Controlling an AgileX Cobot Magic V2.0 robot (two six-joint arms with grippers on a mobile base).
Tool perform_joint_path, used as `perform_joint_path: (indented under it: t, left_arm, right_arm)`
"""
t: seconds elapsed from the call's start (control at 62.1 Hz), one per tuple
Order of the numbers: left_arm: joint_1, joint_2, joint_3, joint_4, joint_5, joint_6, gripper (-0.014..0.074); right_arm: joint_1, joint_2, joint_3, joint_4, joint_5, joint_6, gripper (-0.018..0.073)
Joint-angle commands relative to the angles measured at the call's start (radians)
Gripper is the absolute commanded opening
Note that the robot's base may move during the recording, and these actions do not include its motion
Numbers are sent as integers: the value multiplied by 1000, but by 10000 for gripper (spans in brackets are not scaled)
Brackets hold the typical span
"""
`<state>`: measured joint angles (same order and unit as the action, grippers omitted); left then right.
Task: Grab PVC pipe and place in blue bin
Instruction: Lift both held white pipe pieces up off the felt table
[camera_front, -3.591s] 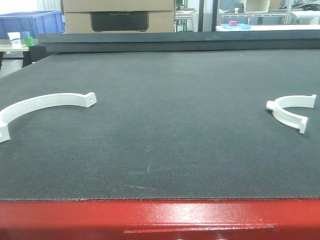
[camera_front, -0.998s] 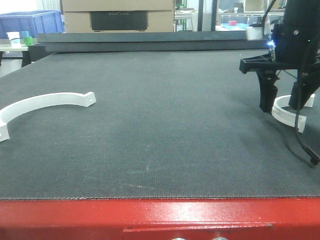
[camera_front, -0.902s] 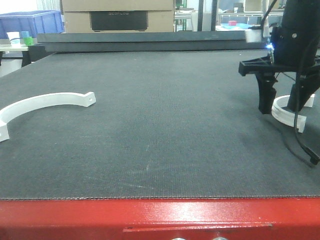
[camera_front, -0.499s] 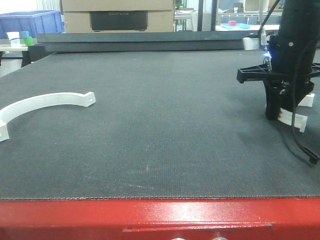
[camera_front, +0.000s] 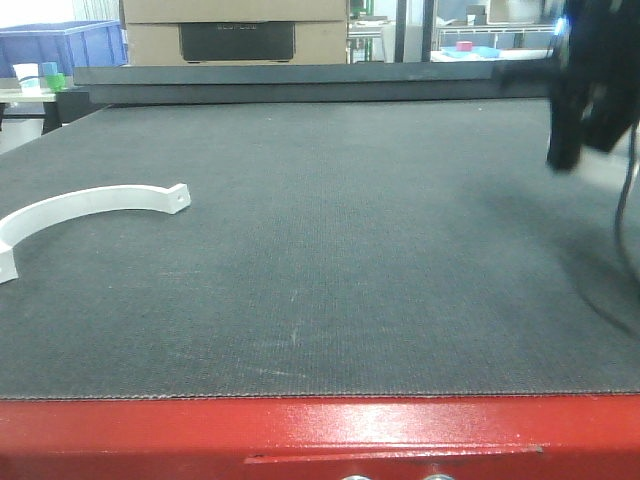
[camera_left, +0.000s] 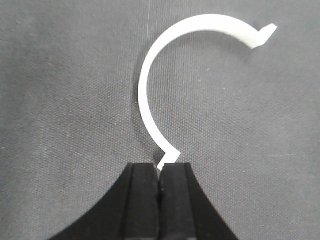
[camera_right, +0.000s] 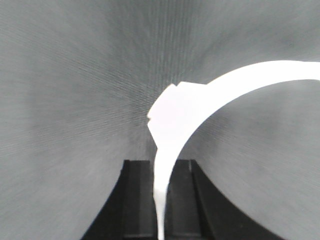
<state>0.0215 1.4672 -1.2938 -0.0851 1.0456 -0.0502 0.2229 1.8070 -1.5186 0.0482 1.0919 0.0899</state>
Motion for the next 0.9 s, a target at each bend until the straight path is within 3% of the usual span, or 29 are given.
perform_joint_path:
  t: [0.0, 0.29, 0.419, 0.692, 0.886]
  left_arm:
    - [0, 75, -54, 2, 29, -6, -111]
    - [0, 301, -158, 7, 13, -4, -111]
    - [0, 363, -162, 7, -23, 67, -97]
    - [0, 429, -165, 7, -58, 75, 239]
    - [0, 444, -165, 7, -73, 75, 286]
  right_arm:
    - [-1, -83, -8, -13, 11, -2, -168]
    - [-1, -208, -5, -13, 13, -11, -168]
    - [-1, -216, -4, -13, 20, -11, -168]
    - [-1, -216, 20, -13, 22, -32, -168]
    - [-1, -216, 59, -13, 14, -32, -168]
